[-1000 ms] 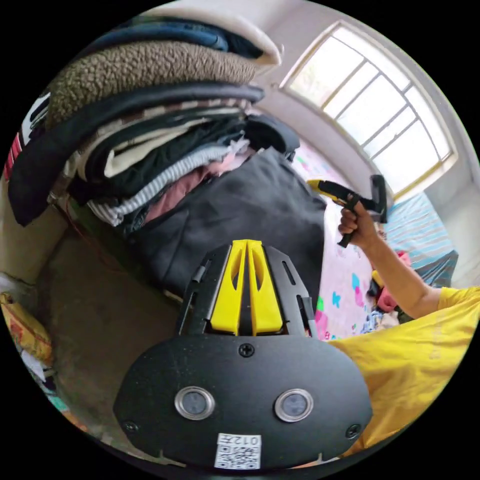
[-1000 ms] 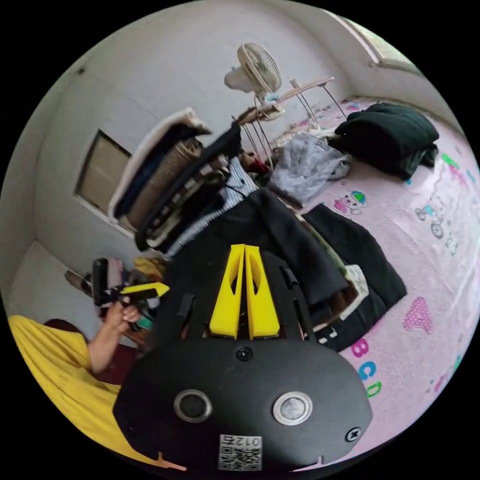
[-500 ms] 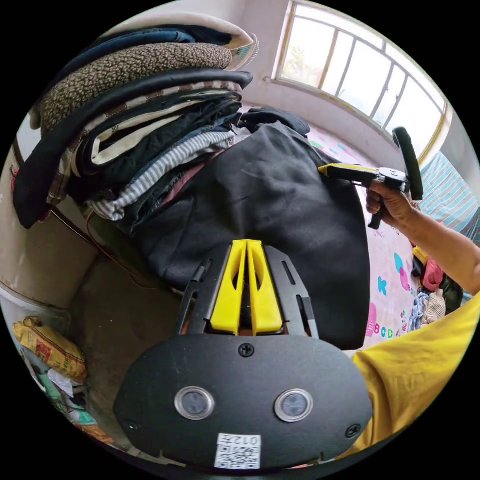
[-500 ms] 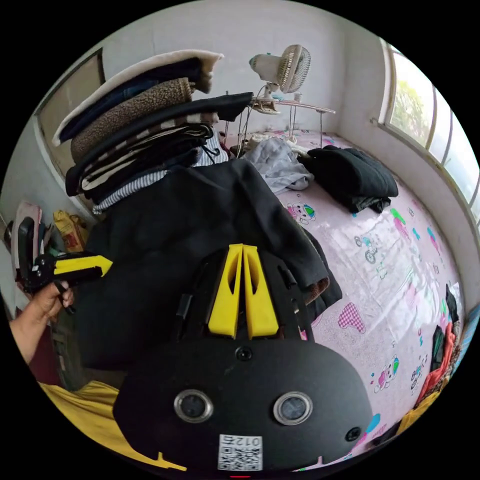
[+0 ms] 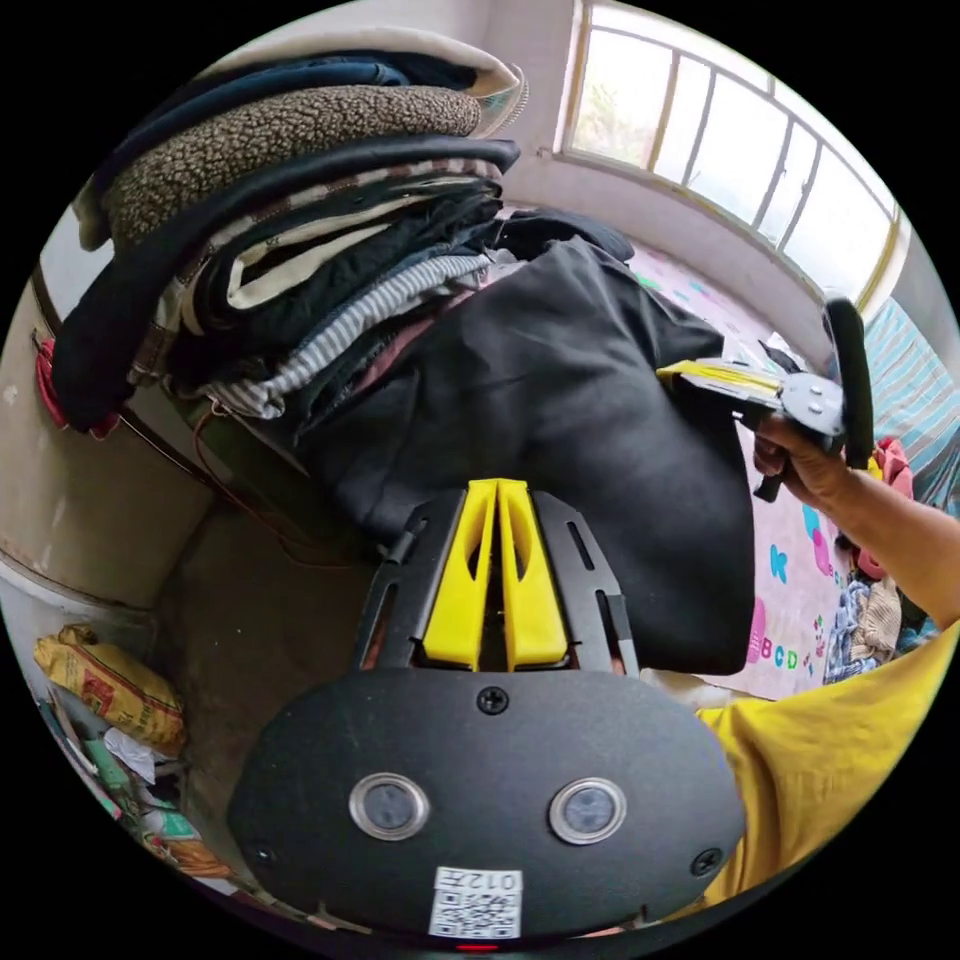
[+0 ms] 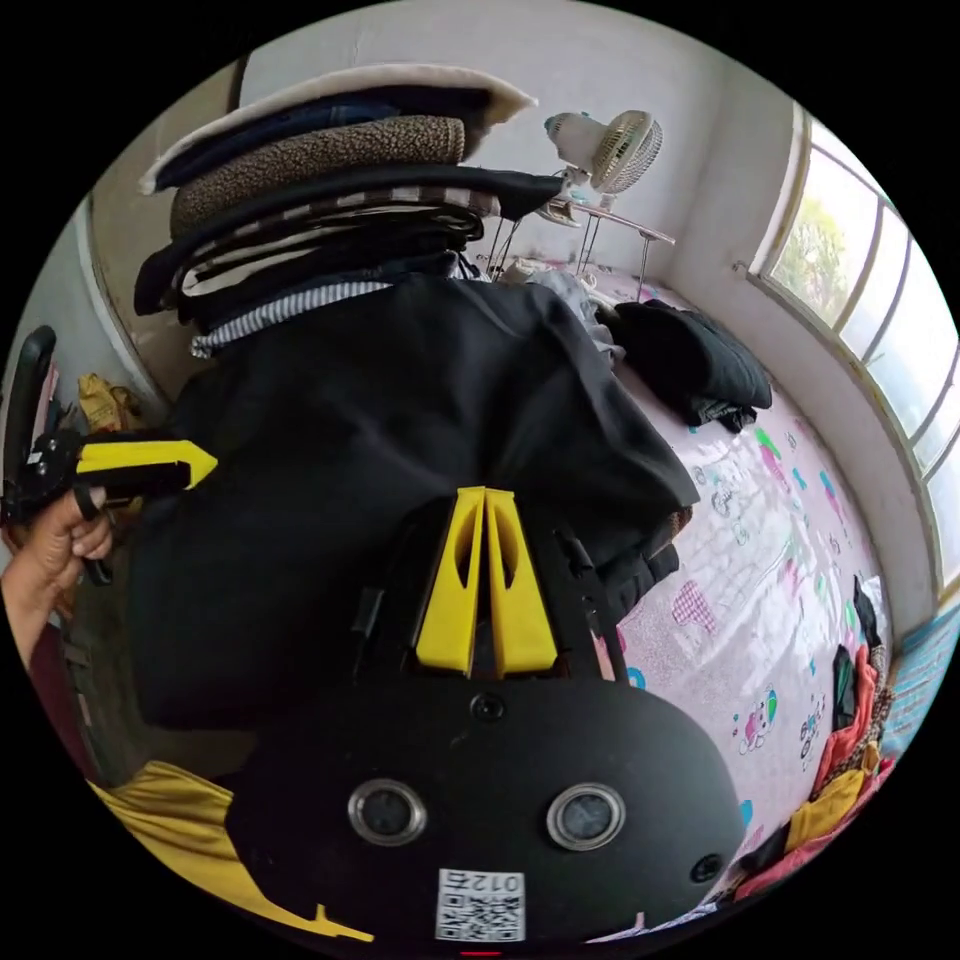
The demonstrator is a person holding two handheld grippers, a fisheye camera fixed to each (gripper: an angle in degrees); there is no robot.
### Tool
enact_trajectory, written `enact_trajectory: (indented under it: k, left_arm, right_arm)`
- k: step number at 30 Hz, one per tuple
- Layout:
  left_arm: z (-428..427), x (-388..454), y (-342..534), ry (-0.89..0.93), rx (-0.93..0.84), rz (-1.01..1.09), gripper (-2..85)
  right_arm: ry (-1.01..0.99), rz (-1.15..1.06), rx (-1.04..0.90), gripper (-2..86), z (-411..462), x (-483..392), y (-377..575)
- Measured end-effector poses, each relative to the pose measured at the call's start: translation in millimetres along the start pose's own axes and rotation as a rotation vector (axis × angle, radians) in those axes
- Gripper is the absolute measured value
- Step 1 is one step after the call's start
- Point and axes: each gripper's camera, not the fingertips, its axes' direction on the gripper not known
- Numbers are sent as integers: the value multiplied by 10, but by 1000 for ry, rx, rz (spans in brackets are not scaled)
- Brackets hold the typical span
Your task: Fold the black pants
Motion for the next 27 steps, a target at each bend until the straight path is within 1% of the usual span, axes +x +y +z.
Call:
enact_trajectory:
  k: [2,4,5,7,9,11,12,13,14,15,16,17,18,19,20,21,22,23,25,26,27]
  left_arm:
    - [-132,81,-125,-17,4,-30,-1]
    - [-482,322,-272,-119,110,-42,0]
    - [-568,399,-314,-121,138,-39,0]
    - [-820,782,-511,-59,219,-18,2]
    - [-889,1189,-684,9,251,21,3]
    - [-832,1696,-879,108,239,82,3]
    - [-742,2077,-1012,198,213,134,3]
    - [-627,2489,-1143,285,178,191,4]
    - [-564,2706,-1204,322,158,221,4]
    - [-440,3149,-1319,385,118,279,4]
    - [-322,3599,-1425,443,79,331,4]
    - [-268,3825,-1475,474,60,359,4]
    - [-166,4278,-1571,540,22,416,4]
    - [-71,4723,-1661,599,-18,467,4]
    - [-28,4941,-1702,623,-36,488,4]
    - [50,5367,-1779,667,-71,532,4]
    - [121,5785,-1851,699,-106,579,4]
    - [156,5988,-1885,710,-124,598,4]
    - [277,6771,-2009,747,-188,681,5]
    - [309,6961,-2037,754,-206,702,5]
    - [372,7327,-2096,759,-239,734,5]
  right_arm:
    - [-60,56,-19,0,-185,189,-85]
    - [-117,116,-59,0,-408,395,-179]
    - [-185,137,-26,0,-627,543,-185]
    - [-259,161,57,0,-1022,787,-102]
    - [-293,197,114,0,-1419,1060,85]
    - [-314,258,179,2,-1944,1465,529]
    - [-305,275,192,2,-2073,1571,671]
    - [-267,315,211,3,-2326,1790,989]
    - [-201,371,220,5,-2566,2023,1349]
    - [-160,404,219,6,-2682,2144,1540]
    - [-67,473,210,9,-2919,2393,1939]
    - [41,540,197,13,-3154,2634,2337]
    - [102,572,186,17,-3276,2755,2539]
    - [222,616,157,26,-3518,2988,2927]
    - [333,644,109,38,-3749,3214,3281]
    - [387,658,79,46,-3860,3327,3446]
    - [492,686,25,62,-4084,3545,3757]
    - [592,716,-20,75,-4304,3758,4043]
    - [714,753,-92,94,-4586,4081,4409]
    - [780,756,-149,107,-4732,4289,4604]
    - [810,753,-178,114,-4794,4390,4688]
